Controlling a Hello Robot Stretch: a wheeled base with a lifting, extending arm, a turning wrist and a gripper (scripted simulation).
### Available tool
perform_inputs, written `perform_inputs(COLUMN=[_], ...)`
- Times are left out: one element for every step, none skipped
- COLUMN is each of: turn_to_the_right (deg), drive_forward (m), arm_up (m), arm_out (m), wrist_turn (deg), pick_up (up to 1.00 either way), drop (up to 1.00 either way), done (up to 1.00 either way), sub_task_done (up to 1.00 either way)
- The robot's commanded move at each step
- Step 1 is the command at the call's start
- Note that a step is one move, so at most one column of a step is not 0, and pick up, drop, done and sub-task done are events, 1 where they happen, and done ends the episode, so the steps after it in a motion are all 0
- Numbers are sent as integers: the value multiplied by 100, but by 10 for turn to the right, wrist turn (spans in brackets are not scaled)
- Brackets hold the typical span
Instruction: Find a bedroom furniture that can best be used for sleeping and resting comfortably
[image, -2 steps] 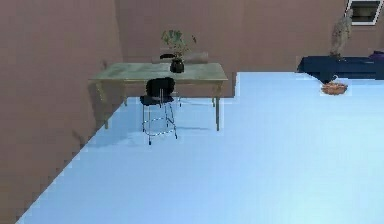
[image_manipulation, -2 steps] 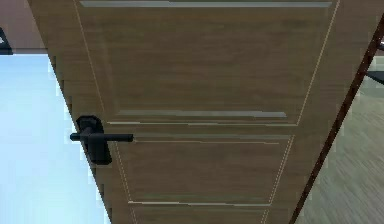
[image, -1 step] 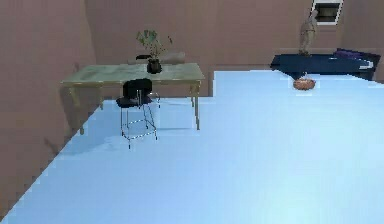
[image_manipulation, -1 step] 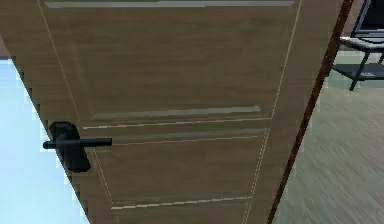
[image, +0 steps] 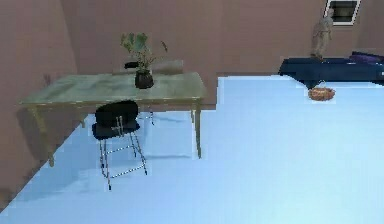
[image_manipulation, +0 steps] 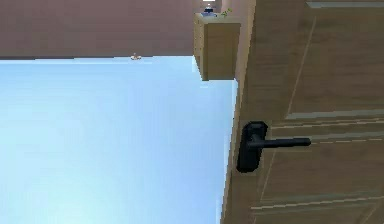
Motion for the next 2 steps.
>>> perform_inputs(turn_to_the_right=[240, 0], drive_forward=[0, 100], arm_up=[0, 0], arm_out=[0, 0], wrist_turn=[0, 0], pick_up=[0, 0], drop=[0, 0], done=[0, 0], sub_task_done=[0, 0])
